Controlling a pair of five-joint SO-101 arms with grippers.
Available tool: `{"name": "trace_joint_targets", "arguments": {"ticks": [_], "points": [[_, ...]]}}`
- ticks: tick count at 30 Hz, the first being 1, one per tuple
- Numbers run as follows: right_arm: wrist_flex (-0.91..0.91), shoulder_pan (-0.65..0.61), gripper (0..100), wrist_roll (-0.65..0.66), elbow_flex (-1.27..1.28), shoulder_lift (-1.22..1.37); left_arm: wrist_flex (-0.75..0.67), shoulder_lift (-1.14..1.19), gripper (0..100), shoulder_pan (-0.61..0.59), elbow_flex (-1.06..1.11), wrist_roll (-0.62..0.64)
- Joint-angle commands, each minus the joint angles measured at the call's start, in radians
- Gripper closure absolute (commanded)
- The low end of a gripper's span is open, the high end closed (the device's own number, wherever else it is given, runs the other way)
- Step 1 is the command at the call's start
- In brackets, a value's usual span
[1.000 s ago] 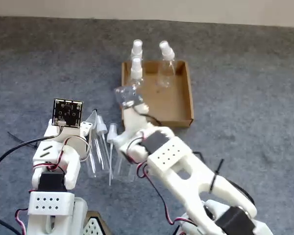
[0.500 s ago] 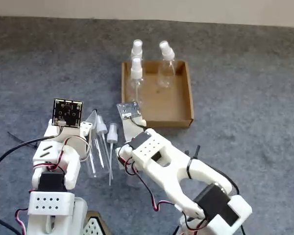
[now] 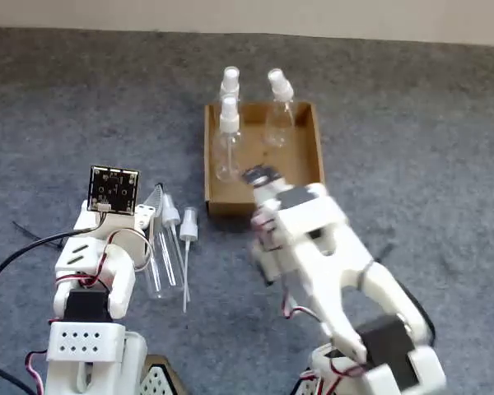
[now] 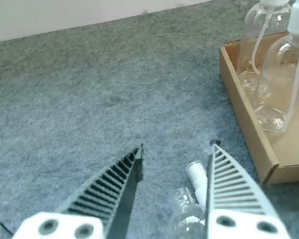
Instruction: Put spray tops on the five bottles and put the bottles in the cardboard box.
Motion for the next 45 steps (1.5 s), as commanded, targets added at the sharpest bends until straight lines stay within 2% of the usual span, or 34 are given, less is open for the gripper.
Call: {"name": "trace_joint_targets", "arguments": {"ticks": [1, 7, 11, 15, 18, 25, 31, 34, 38, 45], "points": [[0.045, 0.193, 99.5, 0.152, -0.048, -0.245, -0.026, 0.005, 81, 0.013, -0.004, 0.005], [0.036, 0.515, 99.5, 0.353, -0.012, -0.383, -0.02, 0.008, 81, 0.031, -0.027, 0.006], [-0.024, 0.697, 99.5, 0.491, -0.01, -0.308, 0.021, 0.041, 81, 0.05, -0.087, 0.005], [-0.148, 0.811, 99.5, 0.548, -0.01, -0.151, 0.046, 0.252, 81, 0.048, -0.211, 0.005], [-0.211, 0.828, 99.5, 0.598, -0.01, -0.042, 0.107, 0.506, 81, 0.054, -0.389, 0.006], [-0.277, 0.825, 99.5, 0.608, -0.012, 0.047, 0.374, 1.087, 81, 0.054, -0.911, 0.018], [-0.277, 0.825, 95.6, 0.595, -0.012, 0.054, 0.563, 1.414, 81, 0.067, -1.21, 0.172], [-0.277, 0.825, 91.0, 0.543, -0.012, 0.056, 0.638, 1.511, 81, 0.084, -1.297, 0.221], [-0.277, 0.825, 90.4, 0.488, -0.012, 0.056, 0.695, 1.598, 81, 0.122, -1.348, 0.269], [-0.277, 0.825, 90.4, 0.45, -0.012, 0.056, 0.718, 1.678, 81, 0.148, -1.343, 0.31]]}}
